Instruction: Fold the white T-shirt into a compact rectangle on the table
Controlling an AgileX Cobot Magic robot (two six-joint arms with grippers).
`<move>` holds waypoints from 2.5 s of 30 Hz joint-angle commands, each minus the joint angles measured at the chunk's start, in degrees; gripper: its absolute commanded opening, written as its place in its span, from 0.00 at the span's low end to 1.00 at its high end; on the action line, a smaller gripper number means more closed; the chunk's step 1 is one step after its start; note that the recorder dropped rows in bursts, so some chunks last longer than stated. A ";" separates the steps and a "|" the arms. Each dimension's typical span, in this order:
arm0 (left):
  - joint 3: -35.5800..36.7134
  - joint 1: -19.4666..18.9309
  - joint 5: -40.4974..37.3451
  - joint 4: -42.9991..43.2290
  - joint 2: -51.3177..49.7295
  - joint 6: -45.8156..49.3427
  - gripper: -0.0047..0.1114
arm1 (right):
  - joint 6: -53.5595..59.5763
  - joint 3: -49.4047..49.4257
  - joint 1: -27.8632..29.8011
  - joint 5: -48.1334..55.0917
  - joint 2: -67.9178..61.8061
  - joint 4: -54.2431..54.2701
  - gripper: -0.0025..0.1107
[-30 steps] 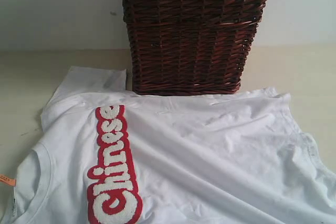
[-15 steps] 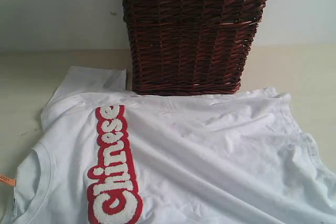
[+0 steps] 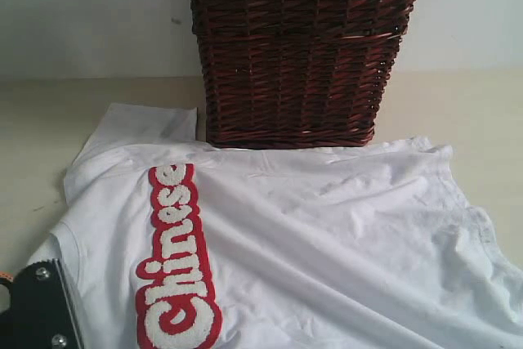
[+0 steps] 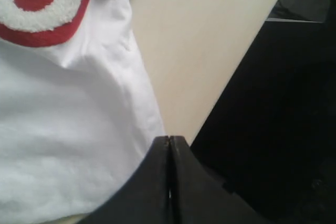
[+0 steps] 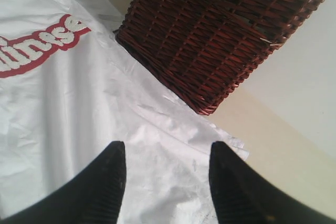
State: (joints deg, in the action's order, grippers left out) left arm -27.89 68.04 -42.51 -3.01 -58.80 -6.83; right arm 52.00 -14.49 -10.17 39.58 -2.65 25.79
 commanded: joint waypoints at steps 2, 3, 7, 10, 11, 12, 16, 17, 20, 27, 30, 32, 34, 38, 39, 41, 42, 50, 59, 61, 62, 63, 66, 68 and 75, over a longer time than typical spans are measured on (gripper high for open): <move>1.51 -0.10 6.58 -0.60 -4.54 0.26 0.04 | -0.28 0.36 0.16 -0.32 0.21 -0.04 0.45; 1.51 -0.10 7.57 -0.60 -5.35 0.26 0.04 | -0.28 0.36 0.16 -0.32 0.21 -0.04 0.45; 3.27 -0.10 16.25 -0.91 -8.11 -0.29 0.13 | -0.28 0.36 0.16 -0.32 0.21 0.11 0.45; 4.32 -0.10 21.27 -1.64 -11.24 -3.08 0.26 | -0.28 0.36 0.16 -0.32 0.21 0.11 0.45; 4.44 -0.10 21.94 -1.64 -12.43 -3.47 0.31 | -0.28 0.36 0.16 -0.32 0.21 0.11 0.45; 4.43 -0.10 22.36 -1.64 -13.68 -3.97 0.36 | -0.28 0.36 0.16 -0.32 0.21 0.11 0.45; 4.43 -0.10 23.07 -1.64 -17.76 -6.05 0.50 | -0.28 0.36 0.16 -0.32 0.21 0.11 0.45; 4.56 -0.10 22.95 -1.64 -18.63 -6.05 0.50 | -0.28 0.36 0.16 -0.32 0.21 0.11 0.45; 4.56 -0.10 22.95 -1.26 -20.85 -6.05 0.50 | -0.28 0.36 0.16 -0.32 0.21 0.11 0.45; 4.56 -0.10 22.74 1.13 -22.71 -8.31 0.40 | -0.28 0.36 0.16 -0.32 0.21 0.11 0.45; 4.56 -0.10 22.97 1.31 -24.09 -5.60 0.40 | -0.28 0.36 0.16 -0.32 0.21 0.11 0.45; 4.56 -0.10 23.27 2.51 -24.91 -4.97 0.28 | -0.28 0.36 0.16 -0.32 0.21 0.36 0.45; 4.56 -0.10 22.75 4.04 -24.91 -4.71 0.04 | -0.28 0.36 0.16 -0.32 0.21 0.36 0.45; 4.56 -0.10 17.46 6.84 -24.91 -4.70 0.04 | -0.28 0.36 0.16 -0.32 0.21 0.36 0.45; 4.56 -0.10 15.94 7.99 -24.91 -4.86 0.04 | -0.28 0.36 0.16 -0.32 0.21 0.36 0.45; 4.56 -0.10 15.39 10.99 -24.78 -6.96 0.04 | -0.28 0.36 0.16 -0.32 0.21 0.36 0.45; 4.56 -0.10 15.39 13.16 -24.41 -9.06 0.04 | -0.28 0.36 0.16 -0.32 0.21 0.36 0.45; -0.44 -0.10 14.14 26.98 -19.20 -15.36 0.04 | -0.28 0.36 0.16 -0.32 0.21 0.36 0.45; -0.44 -0.10 7.94 21.42 -19.22 -14.20 0.04 | -0.28 0.36 0.16 -0.32 0.21 0.58 0.45; -0.44 -0.10 5.63 20.37 -19.10 -14.20 0.04 | -0.28 0.36 0.16 -0.32 0.21 0.58 0.45; -0.44 -0.10 4.46 19.76 -19.10 -14.20 0.04 | -0.28 0.36 0.16 -0.32 0.21 0.58 0.45; -0.32 -0.10 3.46 18.99 -19.10 -14.15 0.04 | -0.28 0.36 0.16 -0.32 0.21 0.58 0.45; 0.58 -0.10 2.81 17.04 -19.10 -12.51 0.04 | -0.28 0.36 0.16 -0.32 0.21 0.58 0.45; 1.58 -0.10 3.88 15.64 -18.63 -11.33 0.04 | -0.28 0.36 0.16 -0.32 0.21 0.58 0.45; 3.49 -0.10 4.84 0.36 -16.73 6.09 0.04 | -0.28 0.36 0.16 -0.32 0.21 0.58 0.45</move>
State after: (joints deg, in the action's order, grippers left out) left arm -24.87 68.04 -37.23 3.90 -76.39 -7.02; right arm 51.90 -14.49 -10.17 39.58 -2.65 25.90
